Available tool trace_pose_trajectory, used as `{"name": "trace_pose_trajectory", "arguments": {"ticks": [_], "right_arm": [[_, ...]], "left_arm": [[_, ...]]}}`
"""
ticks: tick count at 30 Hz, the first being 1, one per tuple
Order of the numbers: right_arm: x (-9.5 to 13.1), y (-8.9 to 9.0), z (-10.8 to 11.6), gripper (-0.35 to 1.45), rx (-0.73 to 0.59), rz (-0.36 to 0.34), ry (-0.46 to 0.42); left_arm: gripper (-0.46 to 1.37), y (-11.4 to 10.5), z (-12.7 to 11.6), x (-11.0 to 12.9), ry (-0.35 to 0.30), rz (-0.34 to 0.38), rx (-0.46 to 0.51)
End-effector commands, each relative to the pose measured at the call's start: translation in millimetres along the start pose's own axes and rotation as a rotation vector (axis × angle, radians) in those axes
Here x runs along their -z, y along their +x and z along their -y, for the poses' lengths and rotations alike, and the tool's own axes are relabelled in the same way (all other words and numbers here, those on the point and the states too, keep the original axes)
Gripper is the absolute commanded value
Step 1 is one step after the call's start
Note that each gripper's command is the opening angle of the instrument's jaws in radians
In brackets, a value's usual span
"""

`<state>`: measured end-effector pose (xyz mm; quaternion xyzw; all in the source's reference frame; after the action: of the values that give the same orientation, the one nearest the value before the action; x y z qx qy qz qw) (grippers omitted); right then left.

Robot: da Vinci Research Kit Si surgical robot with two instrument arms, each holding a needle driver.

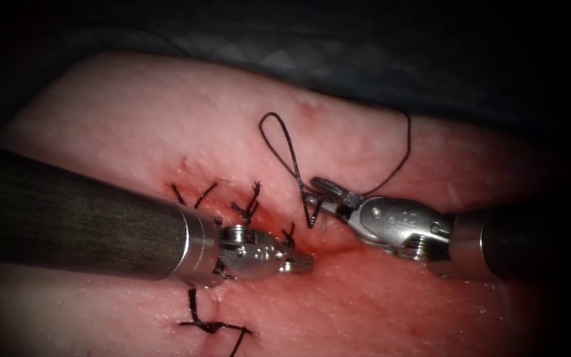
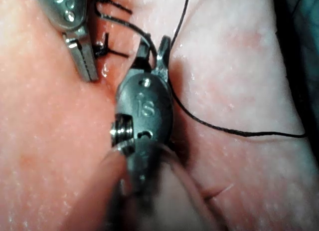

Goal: Wound Closure
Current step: Insert needle into flesh above wound

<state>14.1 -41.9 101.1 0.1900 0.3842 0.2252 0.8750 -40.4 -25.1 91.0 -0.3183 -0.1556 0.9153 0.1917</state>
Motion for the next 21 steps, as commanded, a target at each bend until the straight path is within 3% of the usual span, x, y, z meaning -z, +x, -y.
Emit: {"name": "trace_pose_trajectory", "arguments": {"ticks": [1,21], "right_arm": [[-0.1,-0.2,0.2,-0.35,-0.005,0.011,0.008],[-0.1,-2.0,1.5,-0.35,0.037,0.135,0.076]], "left_arm": [[-0.35,0.0,0.0,0.0,-0.009,0.000,0.000],[-0.35,0.1,0.0,0.4,-0.007,0.004,0.001]]}}
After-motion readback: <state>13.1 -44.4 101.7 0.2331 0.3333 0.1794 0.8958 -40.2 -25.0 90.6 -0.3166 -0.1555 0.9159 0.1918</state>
